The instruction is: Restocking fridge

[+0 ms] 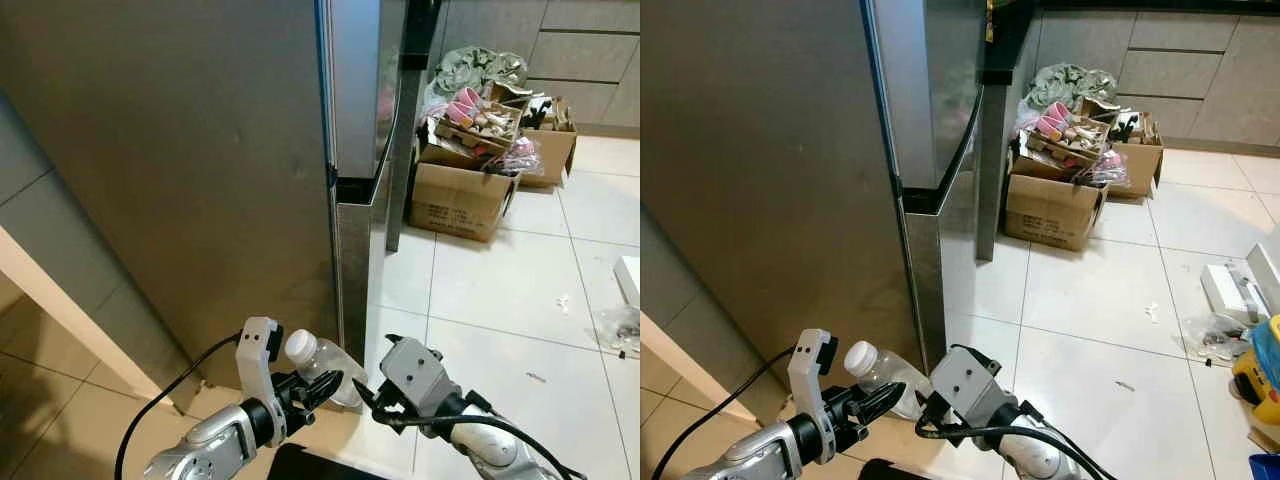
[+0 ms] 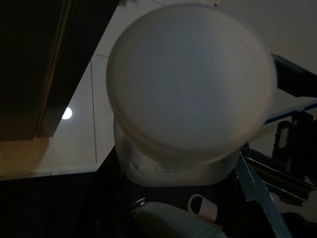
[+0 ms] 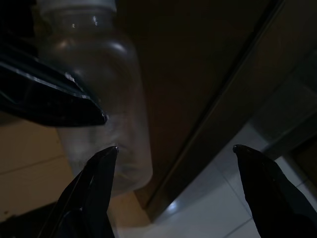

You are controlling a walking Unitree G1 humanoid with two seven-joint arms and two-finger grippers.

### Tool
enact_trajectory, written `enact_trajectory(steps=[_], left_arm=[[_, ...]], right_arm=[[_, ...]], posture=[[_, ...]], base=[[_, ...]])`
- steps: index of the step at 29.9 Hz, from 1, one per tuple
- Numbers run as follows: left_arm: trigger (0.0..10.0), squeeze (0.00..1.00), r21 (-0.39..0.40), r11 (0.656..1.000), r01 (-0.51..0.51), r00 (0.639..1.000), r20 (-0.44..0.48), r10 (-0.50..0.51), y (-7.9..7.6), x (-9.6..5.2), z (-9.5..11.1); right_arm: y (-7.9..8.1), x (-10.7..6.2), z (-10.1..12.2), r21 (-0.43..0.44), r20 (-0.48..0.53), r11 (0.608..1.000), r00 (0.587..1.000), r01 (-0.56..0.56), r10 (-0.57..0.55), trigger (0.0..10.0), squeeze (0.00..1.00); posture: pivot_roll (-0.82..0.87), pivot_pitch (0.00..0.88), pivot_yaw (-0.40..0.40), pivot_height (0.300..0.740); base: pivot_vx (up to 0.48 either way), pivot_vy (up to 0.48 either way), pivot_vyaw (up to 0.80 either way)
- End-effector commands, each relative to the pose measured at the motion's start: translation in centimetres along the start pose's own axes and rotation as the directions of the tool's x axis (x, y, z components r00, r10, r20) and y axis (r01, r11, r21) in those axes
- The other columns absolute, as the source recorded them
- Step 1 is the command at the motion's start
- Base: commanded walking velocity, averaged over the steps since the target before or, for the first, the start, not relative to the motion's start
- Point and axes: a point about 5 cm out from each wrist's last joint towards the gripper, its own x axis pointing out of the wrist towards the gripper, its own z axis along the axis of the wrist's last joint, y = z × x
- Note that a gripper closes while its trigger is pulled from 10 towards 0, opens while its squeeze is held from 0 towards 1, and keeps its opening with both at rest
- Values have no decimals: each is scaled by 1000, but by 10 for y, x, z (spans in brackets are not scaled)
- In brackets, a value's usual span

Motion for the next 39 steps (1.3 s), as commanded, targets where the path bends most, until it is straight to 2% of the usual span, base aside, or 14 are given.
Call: enact_trajectory(steps=[1,2,3,4,5,8,12,17,22,26,31,34,39], left_arm=[[10000,0,-4,996,85,996,13,-85,-17,7,1],[10000,0,0,995,96,995,12,-96,-20,10,1],[10000,0,0,995,96,995,12,-96,-20,10,1],[10000,0,5,995,101,995,9,-101,-21,11,1],[10000,0,5,995,101,995,9,-101,-21,11,1],[10000,0,26,996,84,996,-6,-84,-17,12,-1],[10000,0,24,997,78,997,-8,-78,-15,12,-1],[10000,0,20,995,103,995,-9,-103,-19,11,1],[10000,0,34,989,145,989,-26,-144,-23,6,0],[10000,0,57,983,174,984,-49,-172,-25,0,-1],[10000,0,58,977,207,977,-60,-203,-29,-4,-1],[10000,0,56,974,219,974,-62,-216,-32,-3,-2],[10000,0,59,971,231,971,-69,-227,-35,-2,-3]], right_arm=[[14,4,-2,19,-4,998,998,-68,68,10000,0],[21,5,0,44,16,992,993,-115,115,10000,0],[21,5,0,44,16,992,993,-115,115,10000,0],[28,2,5,76,47,980,982,-185,182,10000,0],[28,2,5,76,47,980,982,-185,182,10000,0],[37,-9,11,102,72,949,954,-297,291,10000,0],[38,-18,8,81,50,940,943,-333,329,10000,0],[35,-19,2,54,24,950,951,-308,307,10000,0],[22,-14,-5,-35,-40,971,971,-236,234,10000,0],[13,-11,-9,-5,-68,987,984,-163,162,10000,0],[8,-7,-6,87,-15,990,993,-113,114,10000,0],[11,-3,-1,124,31,984,991,-130,127,10000,0],[13,1,2,112,49,985,991,-129,125,10000,0]], posture=[[-95,116,81,710],[-94,115,80,710],[-94,115,80,710],[-94,116,80,710],[-94,116,80,710],[-100,117,78,710],[-100,117,78,710],[-108,119,78,710],[-103,117,81,710],[-101,116,81,710],[-95,115,82,710],[-94,114,81,710],[-94,115,80,710]], base=[[0,0,0],[0,0,0],[0,0,0],[0,0,0],[0,0,0],[0,0,0],[0,0,0],[0,0,0],[0,0,0],[0,0,0],[0,0,0],[0,0,0],[0,0,0]])
